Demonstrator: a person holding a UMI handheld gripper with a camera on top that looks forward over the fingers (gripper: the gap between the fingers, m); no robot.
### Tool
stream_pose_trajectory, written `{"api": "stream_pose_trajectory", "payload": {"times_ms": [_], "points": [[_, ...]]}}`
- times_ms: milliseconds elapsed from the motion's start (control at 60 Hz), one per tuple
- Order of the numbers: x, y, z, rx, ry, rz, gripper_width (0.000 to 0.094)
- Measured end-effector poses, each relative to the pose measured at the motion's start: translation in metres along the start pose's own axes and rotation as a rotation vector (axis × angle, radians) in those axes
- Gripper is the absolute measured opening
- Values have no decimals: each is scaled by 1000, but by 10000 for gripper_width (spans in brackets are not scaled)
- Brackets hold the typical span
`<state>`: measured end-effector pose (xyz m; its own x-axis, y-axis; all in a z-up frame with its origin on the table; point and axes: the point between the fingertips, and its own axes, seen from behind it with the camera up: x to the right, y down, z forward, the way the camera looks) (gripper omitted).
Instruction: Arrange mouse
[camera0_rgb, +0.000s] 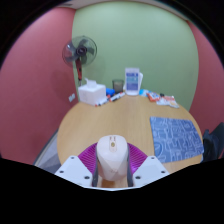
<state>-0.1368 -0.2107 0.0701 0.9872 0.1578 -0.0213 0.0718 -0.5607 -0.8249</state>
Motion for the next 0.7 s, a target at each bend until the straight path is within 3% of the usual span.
{"api": "stream_pose_trajectory", "payload": {"times_ms": [167, 233, 300, 383, 483, 617, 700], "points": [[48, -149, -36, 237, -35, 35, 384], [95, -187, -36, 295, 1, 63, 383], [157, -205, -24, 299, 42, 99, 382], [229, -175, 9, 236, 120, 102, 381], [290, -113, 55, 87, 156, 131, 381], [318, -32, 93, -56, 153, 111, 387], [317, -5, 104, -102, 135, 104, 445]]}}
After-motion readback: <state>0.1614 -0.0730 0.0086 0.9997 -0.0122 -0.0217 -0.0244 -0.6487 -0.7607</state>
